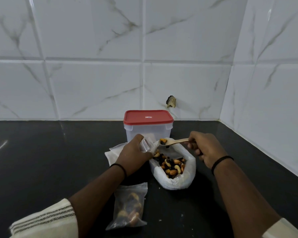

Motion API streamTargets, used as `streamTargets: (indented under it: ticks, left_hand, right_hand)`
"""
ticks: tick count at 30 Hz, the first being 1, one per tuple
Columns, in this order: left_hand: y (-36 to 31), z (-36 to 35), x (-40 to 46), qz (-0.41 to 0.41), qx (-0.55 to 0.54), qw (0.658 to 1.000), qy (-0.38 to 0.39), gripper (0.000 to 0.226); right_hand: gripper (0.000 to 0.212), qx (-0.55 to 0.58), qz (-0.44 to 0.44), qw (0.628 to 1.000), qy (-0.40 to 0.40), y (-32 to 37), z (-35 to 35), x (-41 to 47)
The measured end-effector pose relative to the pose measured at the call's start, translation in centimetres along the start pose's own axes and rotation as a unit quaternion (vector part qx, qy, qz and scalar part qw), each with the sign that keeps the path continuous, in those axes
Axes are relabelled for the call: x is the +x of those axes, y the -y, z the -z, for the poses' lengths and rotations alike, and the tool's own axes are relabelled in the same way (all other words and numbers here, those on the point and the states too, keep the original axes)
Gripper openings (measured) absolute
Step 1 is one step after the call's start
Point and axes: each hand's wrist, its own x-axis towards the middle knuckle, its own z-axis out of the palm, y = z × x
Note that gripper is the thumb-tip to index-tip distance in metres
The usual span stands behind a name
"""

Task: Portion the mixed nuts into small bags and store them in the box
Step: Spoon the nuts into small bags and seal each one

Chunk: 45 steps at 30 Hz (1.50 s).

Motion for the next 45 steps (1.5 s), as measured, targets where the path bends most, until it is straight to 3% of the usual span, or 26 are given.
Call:
streamTargets:
  ticks: [7, 13, 19, 23, 27, 32, 36, 40, 45]
  left_hand:
    - [-0.2, 0.1, -0.2, -0.004, 0.000, 1.000, -0.007, 0.033]
    - [-0.2, 0.2, -0.2, 0.002, -0.019, 1.000, -0.007, 0.037]
    - [-0.4, 0.2, -0.1, 0.013, -0.029, 0.999, -0.010, 0.041]
    - [-0.5, 0.4, -0.2, 0.010, -0.037, 0.999, -0.022, 0.040]
    - [-0.9, 0.4, -0.4, -0.005, -0.120, 0.990, -0.069, 0.033]
    - [-1.0, 1.0, 0.0, 0.038, -0.305, 0.946, -0.106, 0.048]
    - [-0.8, 0.6, -0.1, 0.041, -0.224, 0.970, -0.082, 0.031]
    - [-0.9, 0.4, -0.3, 0.042, -0.090, 0.994, -0.043, 0.036]
    - [-0.8, 0.4, -0.2, 0.054, -0.035, 0.998, -0.003, 0.040]
  right_hand:
    - [0.018, 0.014, 0.108, 0.992, 0.060, 0.7, -0.6, -1.2]
    - [0.020, -0.106, 0.285, 0.947, 0.102, 0.8, -1.1, -2.0]
    - [0.025, -0.115, 0.350, 0.919, 0.142, 0.5, -1.0, -1.8]
    - [0.025, -0.045, 0.329, 0.939, 0.086, 0.9, -0.8, -2.1]
    - [0.023, 0.020, 0.232, 0.972, -0.027, 0.5, -0.2, -0.9]
    - [0.020, -0.108, 0.145, 0.980, -0.084, -0.7, 0.0, 0.4]
    - [0.017, -0.195, 0.164, 0.966, -0.054, -0.8, -0.1, 0.3]
    - [0.016, -0.272, 0.194, 0.940, -0.068, -0.9, -0.7, 0.5]
    - [0.018, -0.251, 0.172, 0.952, -0.013, -1.0, -1.1, 0.4]
